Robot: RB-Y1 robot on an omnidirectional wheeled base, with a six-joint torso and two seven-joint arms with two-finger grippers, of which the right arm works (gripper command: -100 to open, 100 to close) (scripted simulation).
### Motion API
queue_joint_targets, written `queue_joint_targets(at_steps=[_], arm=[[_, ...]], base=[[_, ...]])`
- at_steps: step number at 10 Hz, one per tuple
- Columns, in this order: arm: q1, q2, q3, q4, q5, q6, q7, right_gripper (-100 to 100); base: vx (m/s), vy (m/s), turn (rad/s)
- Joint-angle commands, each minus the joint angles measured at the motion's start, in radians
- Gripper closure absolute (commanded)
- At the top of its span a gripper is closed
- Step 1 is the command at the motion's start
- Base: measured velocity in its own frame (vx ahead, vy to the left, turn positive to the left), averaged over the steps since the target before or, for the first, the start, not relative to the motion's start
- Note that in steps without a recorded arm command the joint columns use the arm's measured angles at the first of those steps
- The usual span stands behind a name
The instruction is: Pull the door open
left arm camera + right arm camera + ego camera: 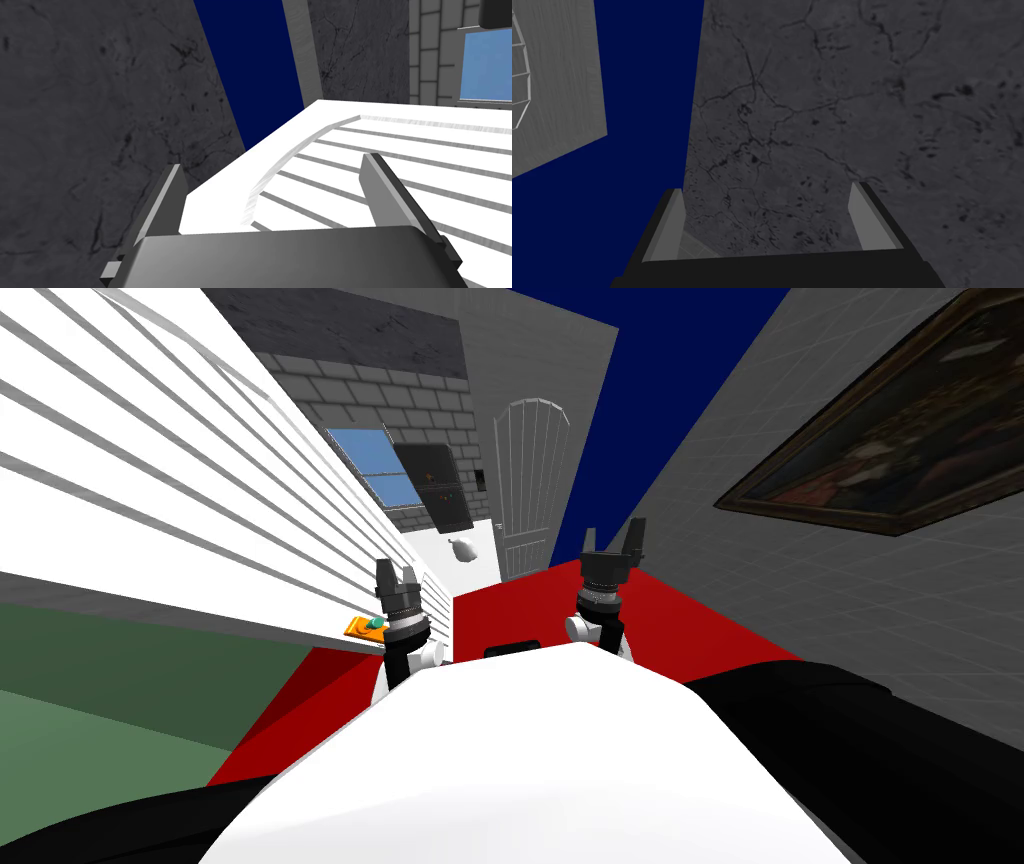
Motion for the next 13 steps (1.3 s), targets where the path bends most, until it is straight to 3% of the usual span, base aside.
queue_joint_targets(at_steps=[1, 5, 9, 10, 13], arm=[[-0.019, -0.004, -0.002, 0.034, -0.003, 0.002, 0.002, -100], [-0.064, -0.014, -0.007, 0.116, -0.010, 0.007, 0.008, -100], [-0.129, -0.024, -0.013, 0.231, -0.021, 0.014, 0.016, -100], [-0.129, -0.024, -0.013, 0.235, -0.021, 0.014, 0.016, -100], [-0.189, -0.033, -0.020, 0.340, -0.031, 0.021, 0.024, -100]], base=[[0.048, 0.000, 0.025], [0.097, -0.001, 0.022], [0.090, -0.001, 0.027], [0.055, -0.006, 0.014], [0.072, -0.003, 0.032]])
